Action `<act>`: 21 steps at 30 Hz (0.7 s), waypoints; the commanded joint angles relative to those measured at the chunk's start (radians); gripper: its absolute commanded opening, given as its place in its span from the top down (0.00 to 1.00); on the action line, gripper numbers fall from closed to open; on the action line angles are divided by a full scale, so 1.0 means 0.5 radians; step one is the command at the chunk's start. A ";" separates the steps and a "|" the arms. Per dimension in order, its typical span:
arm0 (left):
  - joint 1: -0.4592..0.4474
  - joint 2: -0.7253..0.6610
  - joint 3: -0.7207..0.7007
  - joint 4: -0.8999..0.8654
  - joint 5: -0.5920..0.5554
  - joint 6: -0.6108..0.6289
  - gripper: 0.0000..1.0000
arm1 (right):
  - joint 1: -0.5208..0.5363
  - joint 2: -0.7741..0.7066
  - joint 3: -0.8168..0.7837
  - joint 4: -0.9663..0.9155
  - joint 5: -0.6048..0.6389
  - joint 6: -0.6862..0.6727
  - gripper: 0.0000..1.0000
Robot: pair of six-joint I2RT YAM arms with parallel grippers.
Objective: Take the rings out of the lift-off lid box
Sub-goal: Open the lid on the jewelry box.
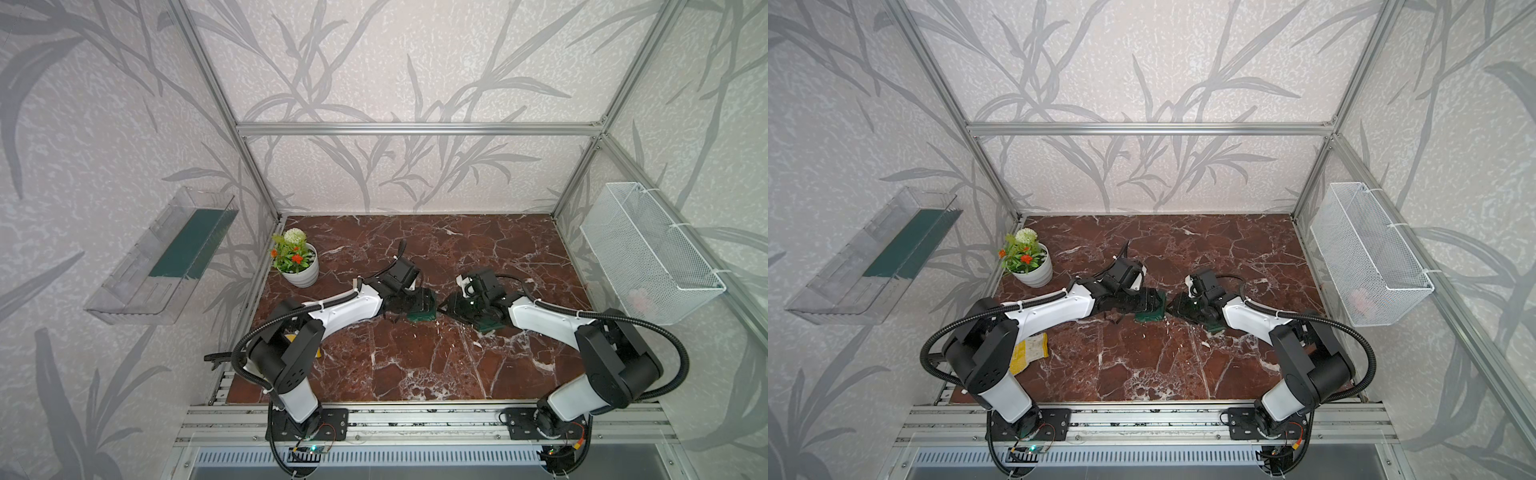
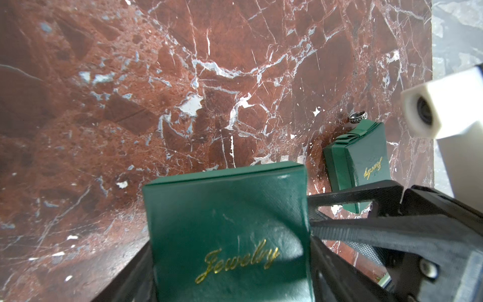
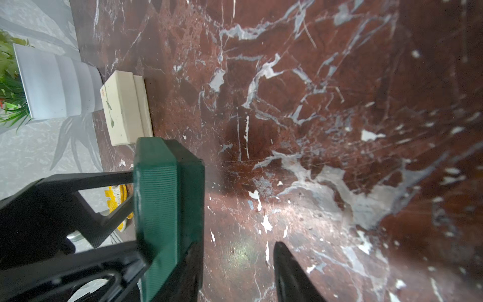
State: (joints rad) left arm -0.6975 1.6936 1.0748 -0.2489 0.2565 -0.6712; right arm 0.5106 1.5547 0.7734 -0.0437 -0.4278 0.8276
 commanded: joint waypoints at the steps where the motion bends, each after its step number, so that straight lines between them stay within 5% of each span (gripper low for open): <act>1: -0.004 0.047 0.068 0.033 0.018 -0.017 0.28 | 0.012 0.030 0.054 0.021 -0.033 0.006 0.54; 21: -0.002 0.105 0.101 0.153 0.135 -0.101 0.30 | 0.021 0.127 0.054 0.069 -0.097 -0.003 0.56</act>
State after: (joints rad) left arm -0.6941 1.7420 1.0897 -0.2379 0.2733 -0.6930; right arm 0.5117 1.6047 0.7750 -0.0280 -0.4469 0.8268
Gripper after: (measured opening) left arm 0.754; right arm 0.440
